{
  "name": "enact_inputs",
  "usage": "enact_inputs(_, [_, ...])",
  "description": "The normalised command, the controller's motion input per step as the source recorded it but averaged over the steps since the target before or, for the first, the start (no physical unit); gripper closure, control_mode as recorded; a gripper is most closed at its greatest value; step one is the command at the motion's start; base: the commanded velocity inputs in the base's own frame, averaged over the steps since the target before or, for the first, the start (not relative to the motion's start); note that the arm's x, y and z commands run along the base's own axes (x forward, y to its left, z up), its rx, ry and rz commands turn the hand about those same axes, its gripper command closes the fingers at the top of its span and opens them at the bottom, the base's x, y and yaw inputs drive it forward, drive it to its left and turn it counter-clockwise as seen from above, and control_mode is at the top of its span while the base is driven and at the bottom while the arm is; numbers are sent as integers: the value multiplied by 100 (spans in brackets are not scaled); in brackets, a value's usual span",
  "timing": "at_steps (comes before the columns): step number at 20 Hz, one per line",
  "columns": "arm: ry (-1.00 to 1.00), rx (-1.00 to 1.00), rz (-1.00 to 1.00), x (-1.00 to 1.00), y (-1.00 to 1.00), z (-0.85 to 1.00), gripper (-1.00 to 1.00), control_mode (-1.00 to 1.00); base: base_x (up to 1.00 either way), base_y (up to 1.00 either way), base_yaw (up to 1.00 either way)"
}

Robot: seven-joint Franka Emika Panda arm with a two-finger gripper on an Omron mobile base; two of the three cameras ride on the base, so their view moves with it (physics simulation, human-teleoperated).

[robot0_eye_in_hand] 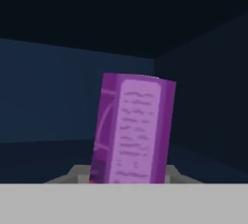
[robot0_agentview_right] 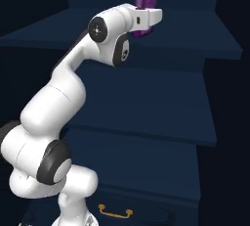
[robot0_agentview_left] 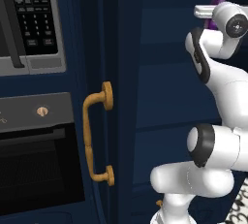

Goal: Pick the cereal and place it on the digital scale for weighing, and close the cabinet.

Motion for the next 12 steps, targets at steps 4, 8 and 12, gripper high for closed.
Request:
enact_inputs(4, [0, 0, 0, -12, 13, -1, 100, -100, 0, 0, 0])
enact_inputs(8, [0, 9, 1, -47, 44, -1, 100, -100, 0, 0, 0])
enact_inputs(12, [0, 11, 3, -90, 87, -2, 100, -100, 0, 0, 0])
